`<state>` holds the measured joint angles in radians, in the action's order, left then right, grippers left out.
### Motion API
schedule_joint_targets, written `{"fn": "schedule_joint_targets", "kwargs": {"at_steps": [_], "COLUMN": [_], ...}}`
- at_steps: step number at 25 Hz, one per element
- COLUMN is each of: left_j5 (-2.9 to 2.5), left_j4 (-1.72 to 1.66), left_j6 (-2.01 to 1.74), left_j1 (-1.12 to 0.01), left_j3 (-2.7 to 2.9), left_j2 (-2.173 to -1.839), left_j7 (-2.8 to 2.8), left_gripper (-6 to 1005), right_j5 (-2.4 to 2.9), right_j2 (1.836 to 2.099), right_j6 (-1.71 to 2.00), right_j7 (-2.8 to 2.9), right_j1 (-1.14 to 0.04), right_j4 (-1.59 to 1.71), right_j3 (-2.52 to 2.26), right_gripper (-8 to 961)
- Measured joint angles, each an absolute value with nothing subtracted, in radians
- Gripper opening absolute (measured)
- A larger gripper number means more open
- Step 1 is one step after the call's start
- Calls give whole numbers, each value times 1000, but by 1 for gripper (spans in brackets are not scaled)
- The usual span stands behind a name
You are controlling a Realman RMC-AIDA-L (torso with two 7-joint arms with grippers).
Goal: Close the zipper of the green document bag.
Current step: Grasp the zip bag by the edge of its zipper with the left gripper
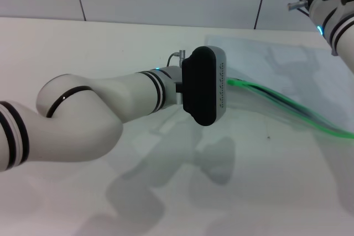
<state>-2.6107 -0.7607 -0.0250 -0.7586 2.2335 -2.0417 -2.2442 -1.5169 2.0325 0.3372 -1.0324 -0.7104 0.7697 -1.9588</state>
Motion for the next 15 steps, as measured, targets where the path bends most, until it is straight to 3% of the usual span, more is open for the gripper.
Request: {"fn": "schedule_joint_targets", "kwargs": {"at_steps": [15], "left_j5": [-2611], "left_j4": [-754], "left_j6": [35], "left_j1": [-729], "left_j3": [2233], "left_j2": [-2041], "left_j7": [-2243], "left_gripper": [56], "right_j5": [-1526], "right_j2": [2026], "right_j6": [317], "right_j7": [-1008], "right_j1": [-680], "right_j4": [822], "right_j3": [-1959], "right_gripper": [823]}}
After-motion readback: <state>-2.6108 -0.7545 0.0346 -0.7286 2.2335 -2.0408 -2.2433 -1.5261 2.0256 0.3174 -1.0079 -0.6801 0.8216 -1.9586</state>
